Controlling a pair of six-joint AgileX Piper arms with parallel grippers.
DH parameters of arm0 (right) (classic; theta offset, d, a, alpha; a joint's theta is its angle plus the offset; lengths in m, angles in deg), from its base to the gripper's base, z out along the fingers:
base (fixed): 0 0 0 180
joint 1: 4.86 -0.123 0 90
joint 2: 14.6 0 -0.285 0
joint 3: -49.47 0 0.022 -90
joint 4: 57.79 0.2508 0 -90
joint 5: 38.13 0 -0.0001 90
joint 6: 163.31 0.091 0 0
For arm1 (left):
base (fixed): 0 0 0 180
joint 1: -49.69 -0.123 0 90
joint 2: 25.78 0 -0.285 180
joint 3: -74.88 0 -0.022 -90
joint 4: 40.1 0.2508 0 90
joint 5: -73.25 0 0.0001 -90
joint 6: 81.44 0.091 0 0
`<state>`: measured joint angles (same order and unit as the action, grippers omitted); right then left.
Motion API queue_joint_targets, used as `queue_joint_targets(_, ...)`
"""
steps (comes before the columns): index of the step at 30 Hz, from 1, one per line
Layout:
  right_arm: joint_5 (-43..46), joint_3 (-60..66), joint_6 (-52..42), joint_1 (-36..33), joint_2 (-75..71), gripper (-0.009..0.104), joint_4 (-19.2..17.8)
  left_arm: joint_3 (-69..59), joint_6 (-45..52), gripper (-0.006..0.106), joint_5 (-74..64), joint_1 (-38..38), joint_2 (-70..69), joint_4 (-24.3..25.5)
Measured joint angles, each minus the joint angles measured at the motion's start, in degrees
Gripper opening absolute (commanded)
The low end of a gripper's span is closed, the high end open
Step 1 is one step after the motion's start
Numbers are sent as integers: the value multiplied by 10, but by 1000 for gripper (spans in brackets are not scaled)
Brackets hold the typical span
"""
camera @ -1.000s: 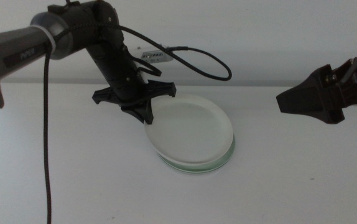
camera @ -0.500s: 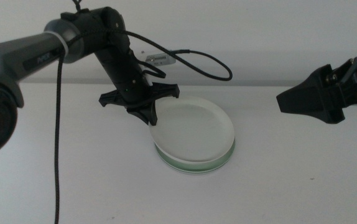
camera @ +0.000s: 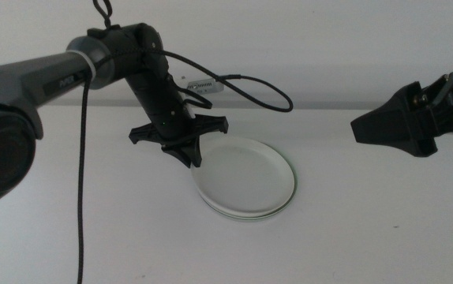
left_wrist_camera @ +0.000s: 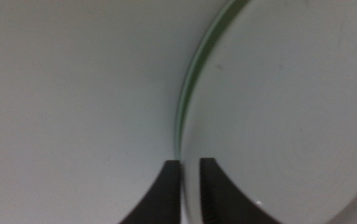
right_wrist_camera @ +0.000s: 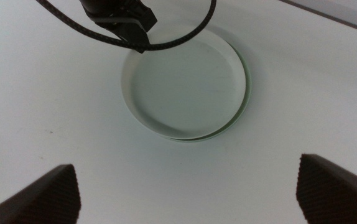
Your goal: Stack the three bowls on top of each other.
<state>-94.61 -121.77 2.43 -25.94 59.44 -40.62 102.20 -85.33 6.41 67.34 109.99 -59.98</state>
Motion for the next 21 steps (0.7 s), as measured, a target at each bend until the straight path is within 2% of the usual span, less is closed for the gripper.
queue_joint_targets(4,0,0,0,0,0,93,0,0,5,51,5,0,0,16)
queue_joint_targets(9,0,0,0,0,0,93,0,0,22,94,-21,-15,-46,38)
queue_joint_targets(14,0,0,0,0,0,93,0,-30,30,94,-22,-44,-181,86)
queue_joint_targets(21,0,0,0,0,0,93,0,-254,-1,94,-2,-50,-450,163)
